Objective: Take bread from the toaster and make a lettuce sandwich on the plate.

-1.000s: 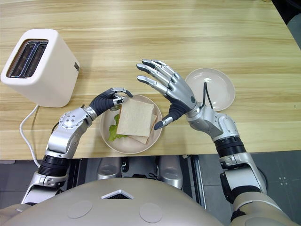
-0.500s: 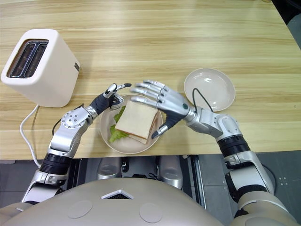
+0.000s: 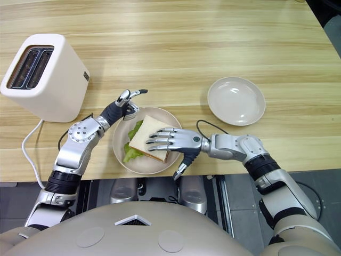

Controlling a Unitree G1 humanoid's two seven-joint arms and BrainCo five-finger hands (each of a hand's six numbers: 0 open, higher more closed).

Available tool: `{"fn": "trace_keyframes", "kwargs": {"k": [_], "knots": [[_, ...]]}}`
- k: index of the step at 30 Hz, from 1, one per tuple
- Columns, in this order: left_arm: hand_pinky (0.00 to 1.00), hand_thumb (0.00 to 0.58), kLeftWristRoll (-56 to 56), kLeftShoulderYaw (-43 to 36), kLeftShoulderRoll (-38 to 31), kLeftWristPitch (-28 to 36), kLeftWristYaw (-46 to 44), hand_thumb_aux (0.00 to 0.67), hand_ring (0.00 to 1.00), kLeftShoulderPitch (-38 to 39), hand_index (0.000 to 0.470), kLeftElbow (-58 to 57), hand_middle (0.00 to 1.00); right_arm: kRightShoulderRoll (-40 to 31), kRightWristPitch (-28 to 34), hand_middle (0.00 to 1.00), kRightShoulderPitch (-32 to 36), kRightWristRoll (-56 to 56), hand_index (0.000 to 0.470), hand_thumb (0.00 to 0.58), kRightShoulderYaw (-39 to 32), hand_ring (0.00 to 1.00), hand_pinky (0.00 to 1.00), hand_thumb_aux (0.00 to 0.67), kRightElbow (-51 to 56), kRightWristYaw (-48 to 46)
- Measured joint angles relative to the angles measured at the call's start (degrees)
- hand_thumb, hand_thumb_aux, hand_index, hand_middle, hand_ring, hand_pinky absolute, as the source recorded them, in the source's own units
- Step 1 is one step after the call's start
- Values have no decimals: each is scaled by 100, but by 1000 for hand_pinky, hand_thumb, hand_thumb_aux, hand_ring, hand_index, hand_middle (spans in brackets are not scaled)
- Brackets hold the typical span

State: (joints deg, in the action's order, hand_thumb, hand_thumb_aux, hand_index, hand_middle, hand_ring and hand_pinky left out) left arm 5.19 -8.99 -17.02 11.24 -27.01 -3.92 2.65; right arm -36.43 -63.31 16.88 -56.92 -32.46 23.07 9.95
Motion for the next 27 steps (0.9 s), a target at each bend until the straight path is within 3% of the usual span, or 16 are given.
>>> {"fn": "trace_keyframes", "kwargs": {"k": [4,6,7,8,10,19,27], "knots": [[1000,0,110,305,135,-101,176,0,1000,-23,0,130,1000,7,161,0,43,-83,0,0,1,0,0,0,-8,140],[561,0,204,459,237,-179,289,0,561,-35,0,299,561,11,307,0,55,-231,0,0,10,0,0,0,-32,377],[561,0,223,504,238,-207,319,0,561,-42,0,332,561,11,357,0,55,-285,0,0,14,0,0,0,-47,450],[463,0,228,537,241,-214,346,0,463,-41,0,361,463,12,398,0,57,-319,0,0,15,0,0,0,-56,506],[0,0,276,690,315,-260,442,0,0,-9,0,535,0,17,572,0,83,-448,0,0,12,0,0,0,-50,712],[0,0,446,932,339,-312,554,0,0,198,0,1100,0,183,608,0,470,-520,0,0,-315,0,0,0,639,891],[0,0,622,1055,285,-301,543,0,0,229,0,1218,0,80,817,0,496,-493,0,0,39,0,0,0,42,1697]]}}
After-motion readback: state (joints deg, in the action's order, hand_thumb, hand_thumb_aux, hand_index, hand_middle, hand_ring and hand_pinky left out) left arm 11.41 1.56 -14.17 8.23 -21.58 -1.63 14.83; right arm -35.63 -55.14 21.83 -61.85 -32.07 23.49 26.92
